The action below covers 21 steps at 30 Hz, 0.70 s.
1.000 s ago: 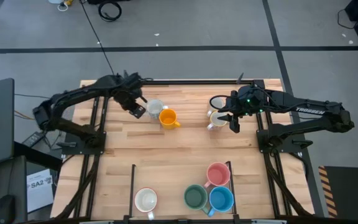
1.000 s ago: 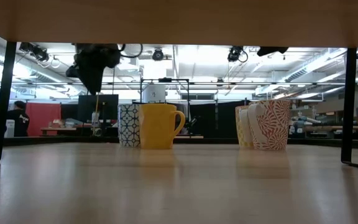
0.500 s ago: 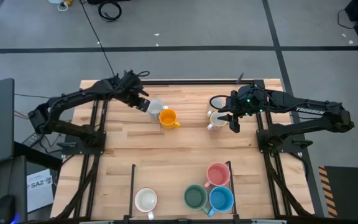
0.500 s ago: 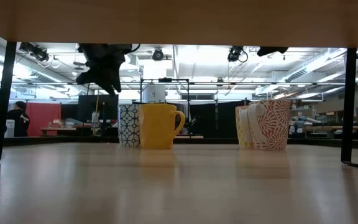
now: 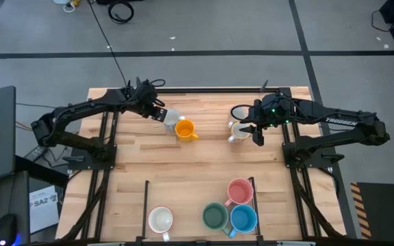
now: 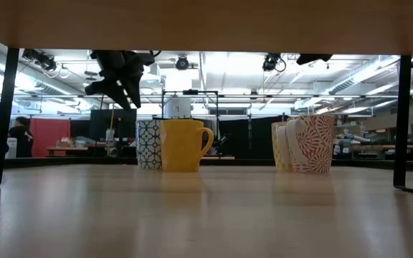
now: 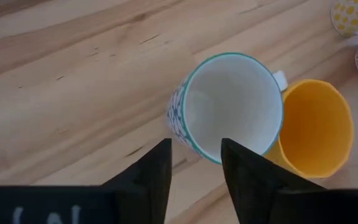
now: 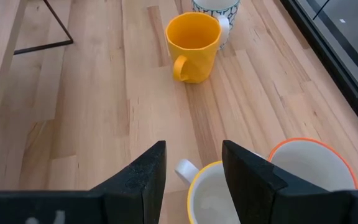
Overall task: Place coffee mugs
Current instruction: Put the dark blue mug on the shelf
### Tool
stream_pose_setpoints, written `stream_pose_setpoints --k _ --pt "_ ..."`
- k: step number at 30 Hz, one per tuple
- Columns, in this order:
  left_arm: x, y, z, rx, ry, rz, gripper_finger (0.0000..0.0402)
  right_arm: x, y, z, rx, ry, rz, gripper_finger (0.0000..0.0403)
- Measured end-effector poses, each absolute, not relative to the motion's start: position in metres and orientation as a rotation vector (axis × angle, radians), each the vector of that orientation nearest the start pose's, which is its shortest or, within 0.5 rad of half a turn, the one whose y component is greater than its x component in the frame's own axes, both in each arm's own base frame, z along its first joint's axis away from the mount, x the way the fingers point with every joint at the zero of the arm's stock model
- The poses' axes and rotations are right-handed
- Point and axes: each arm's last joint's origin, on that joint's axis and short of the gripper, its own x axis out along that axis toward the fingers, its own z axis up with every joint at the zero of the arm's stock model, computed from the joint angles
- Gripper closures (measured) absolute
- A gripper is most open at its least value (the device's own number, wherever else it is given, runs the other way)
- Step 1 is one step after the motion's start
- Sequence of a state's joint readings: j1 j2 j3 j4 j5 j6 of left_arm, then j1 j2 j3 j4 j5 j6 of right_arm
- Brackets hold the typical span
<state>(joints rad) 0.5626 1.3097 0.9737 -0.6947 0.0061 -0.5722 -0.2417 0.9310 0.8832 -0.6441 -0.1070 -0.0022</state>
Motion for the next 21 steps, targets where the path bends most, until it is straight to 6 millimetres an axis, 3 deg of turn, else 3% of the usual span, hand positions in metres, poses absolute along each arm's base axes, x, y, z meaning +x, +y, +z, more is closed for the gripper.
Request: stream_pose_setpoints --k 8,21 --pt "0.223 0.139 0.233 -0.916 0.874 0.874 0.0213 0.18 -0.041 0.302 0.117 0.683 -0.128 0.024" --pt "0.242 0.135 0.214 -0.941 0.919 0.868 0.0209 0.18 -0.041 0.302 0.117 0.682 -0.128 0.0241"
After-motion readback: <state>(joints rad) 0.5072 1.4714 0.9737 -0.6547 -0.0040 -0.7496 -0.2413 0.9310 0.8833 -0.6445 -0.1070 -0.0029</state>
